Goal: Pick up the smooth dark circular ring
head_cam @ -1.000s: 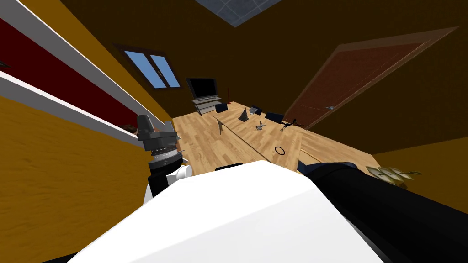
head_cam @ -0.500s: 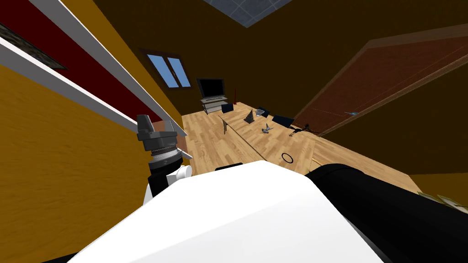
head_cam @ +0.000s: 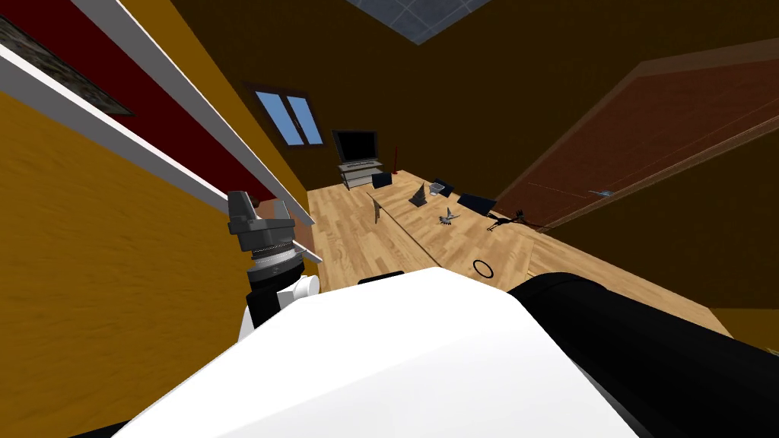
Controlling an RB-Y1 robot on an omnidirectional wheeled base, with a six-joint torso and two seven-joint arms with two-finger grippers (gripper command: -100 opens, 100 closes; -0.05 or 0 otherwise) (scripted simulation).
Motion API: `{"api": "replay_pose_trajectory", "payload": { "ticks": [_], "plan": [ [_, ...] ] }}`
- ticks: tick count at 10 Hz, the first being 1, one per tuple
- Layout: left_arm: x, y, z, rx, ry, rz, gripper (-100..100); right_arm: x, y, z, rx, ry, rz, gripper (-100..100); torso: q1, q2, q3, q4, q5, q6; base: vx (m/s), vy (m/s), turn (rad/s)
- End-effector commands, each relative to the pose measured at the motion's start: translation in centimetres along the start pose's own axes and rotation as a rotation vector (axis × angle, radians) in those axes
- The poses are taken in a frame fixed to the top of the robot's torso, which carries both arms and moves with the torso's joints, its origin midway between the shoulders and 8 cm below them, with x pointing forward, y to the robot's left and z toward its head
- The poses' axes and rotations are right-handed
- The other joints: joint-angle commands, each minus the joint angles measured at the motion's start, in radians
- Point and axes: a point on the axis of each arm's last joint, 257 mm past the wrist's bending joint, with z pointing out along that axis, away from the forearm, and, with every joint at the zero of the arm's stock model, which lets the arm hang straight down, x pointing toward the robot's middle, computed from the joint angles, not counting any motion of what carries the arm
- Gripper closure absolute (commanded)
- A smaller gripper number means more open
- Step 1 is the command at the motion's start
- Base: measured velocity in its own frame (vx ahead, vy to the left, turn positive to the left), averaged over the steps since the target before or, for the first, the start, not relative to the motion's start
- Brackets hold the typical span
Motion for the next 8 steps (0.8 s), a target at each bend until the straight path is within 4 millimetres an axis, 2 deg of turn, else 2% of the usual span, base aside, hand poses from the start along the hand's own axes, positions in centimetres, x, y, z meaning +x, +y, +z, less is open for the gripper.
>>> {"api": "replay_pose_trajectory", "payload": {
  "ticks": [1,2,3,5,6,7,8],
  "plan": [
    [0.0,0.0,0.0,0.000,0.000,0.000,0,-0.4,-0.5,-0.2,0.012,-0.007,0.003,-100,0.000,0.000,0.000,0.000,0.000,0.000,0.005,-0.004,-0.020],
    [0.0,0.0,0.0,0.000,0.000,0.000,0,-1.6,-2.2,-1.5,0.058,-0.017,0.017,-100,0.001,0.001,0.001,0.000,0.000,0.000,0.035,-0.008,0.285],
    [0.0,0.0,0.0,0.000,0.000,0.000,0,-1.7,-2.4,-1.6,0.063,-0.021,0.019,-100,0.000,0.000,0.000,0.000,0.000,-0.002,0.047,-0.029,0.118],
    [0.0,0.0,0.0,0.000,0.000,0.000,0,-4.1,-5.2,-4.2,0.144,-0.049,0.045,-100,-0.002,-0.002,-0.001,0.000,0.000,-0.001,0.087,-0.055,0.264],
    [0.0,0.0,0.0,0.000,0.000,0.000,0,-4.1,-5.2,-4.2,0.144,-0.050,0.051,-100,-0.004,-0.005,-0.003,-0.001,-0.001,-0.002,0.074,-0.069,0.124],
    [0.0,0.0,0.0,0.000,0.000,0.000,0,-5.1,-6.0,-5.2,0.173,-0.064,0.068,-100,-0.003,-0.004,-0.002,-0.001,-0.001,0.000,0.057,-0.073,0.170],
    [0.0,0.0,0.0,0.000,0.000,0.000,0,-5.0,-5.9,-5.1,0.170,-0.061,0.067,-100,-0.004,-0.003,-0.002,-0.001,-0.001,-0.001,0.052,-0.060,0.128]
  ]
}}
